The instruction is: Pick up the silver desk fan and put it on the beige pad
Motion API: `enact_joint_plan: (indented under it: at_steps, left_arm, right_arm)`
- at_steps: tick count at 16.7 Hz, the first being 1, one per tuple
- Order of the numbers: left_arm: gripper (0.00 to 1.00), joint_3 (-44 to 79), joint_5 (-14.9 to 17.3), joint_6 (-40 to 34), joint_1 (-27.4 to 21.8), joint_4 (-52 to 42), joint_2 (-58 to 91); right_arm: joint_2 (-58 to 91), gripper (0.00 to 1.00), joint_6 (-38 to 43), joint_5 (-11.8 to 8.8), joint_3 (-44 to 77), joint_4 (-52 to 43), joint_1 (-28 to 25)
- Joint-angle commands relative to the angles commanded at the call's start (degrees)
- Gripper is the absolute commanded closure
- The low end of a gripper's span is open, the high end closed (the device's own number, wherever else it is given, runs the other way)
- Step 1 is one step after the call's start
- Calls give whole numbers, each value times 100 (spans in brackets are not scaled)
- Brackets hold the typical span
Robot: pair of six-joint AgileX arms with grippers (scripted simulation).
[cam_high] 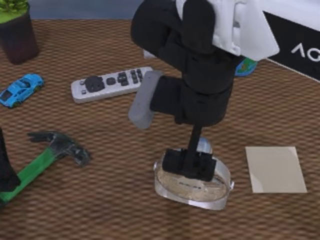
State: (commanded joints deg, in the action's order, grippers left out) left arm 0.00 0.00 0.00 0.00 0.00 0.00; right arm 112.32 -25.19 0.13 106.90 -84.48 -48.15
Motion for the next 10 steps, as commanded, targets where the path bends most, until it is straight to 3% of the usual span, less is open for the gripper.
enact_joint_plan:
  at_steps: [10]
  left_arm:
    - [0, 0, 0, 0, 0, 0, 0]
  right_arm:
    - [-39, 0, 4, 0, -1194, 1142, -38]
